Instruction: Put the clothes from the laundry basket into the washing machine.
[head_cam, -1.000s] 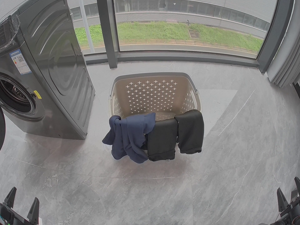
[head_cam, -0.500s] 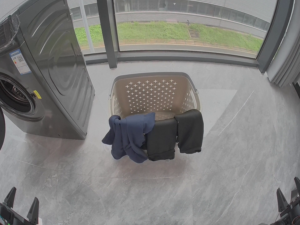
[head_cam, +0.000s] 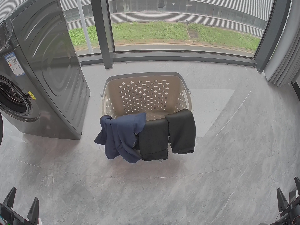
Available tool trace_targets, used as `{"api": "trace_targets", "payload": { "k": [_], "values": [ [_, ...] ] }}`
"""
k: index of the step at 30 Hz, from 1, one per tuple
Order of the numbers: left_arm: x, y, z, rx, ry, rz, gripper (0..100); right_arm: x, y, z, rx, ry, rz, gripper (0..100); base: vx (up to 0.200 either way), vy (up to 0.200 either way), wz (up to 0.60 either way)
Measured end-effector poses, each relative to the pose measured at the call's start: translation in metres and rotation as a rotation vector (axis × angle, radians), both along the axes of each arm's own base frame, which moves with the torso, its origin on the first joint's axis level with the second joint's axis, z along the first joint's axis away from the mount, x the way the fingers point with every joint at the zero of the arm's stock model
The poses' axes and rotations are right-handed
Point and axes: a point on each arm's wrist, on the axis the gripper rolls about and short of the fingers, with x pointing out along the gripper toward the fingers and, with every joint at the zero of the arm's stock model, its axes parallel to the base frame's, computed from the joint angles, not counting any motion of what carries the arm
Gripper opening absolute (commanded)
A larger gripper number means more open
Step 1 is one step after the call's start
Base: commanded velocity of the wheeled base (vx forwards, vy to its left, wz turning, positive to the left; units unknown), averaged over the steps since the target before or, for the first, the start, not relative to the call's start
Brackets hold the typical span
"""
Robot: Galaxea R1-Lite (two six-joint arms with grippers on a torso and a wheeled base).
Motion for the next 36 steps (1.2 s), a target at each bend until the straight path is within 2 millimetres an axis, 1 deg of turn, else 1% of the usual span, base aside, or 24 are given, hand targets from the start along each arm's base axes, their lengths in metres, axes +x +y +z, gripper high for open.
{"api": "trace_targets", "payload": {
  "k": [2,17,26,32,36],
  "values": [
    [0.0000,0.0000,0.0000,0.000,0.000,0.000,100,0.0000,0.0000,0.0001,0.000,-0.001,0.000,100,0.000,0.000,0.00],
    [0.0000,0.0000,0.0000,-0.001,0.000,0.000,100,0.0000,0.0000,0.0000,0.000,0.000,0.000,100,0.000,0.200,0.00],
    [0.0000,0.0000,0.0000,0.002,0.000,-0.002,100,0.0000,0.0000,0.0000,0.000,0.000,-0.001,100,0.000,0.000,0.00],
    [0.0000,0.0000,0.0000,0.003,0.000,-0.002,100,0.0000,0.0000,0.0000,0.000,0.000,-0.001,100,0.200,0.000,0.00],
    [0.0000,0.0000,0.0000,0.002,0.000,-0.002,100,0.0000,0.0000,0.0000,0.000,0.000,-0.001,100,0.000,0.000,0.00]
  ]
}}
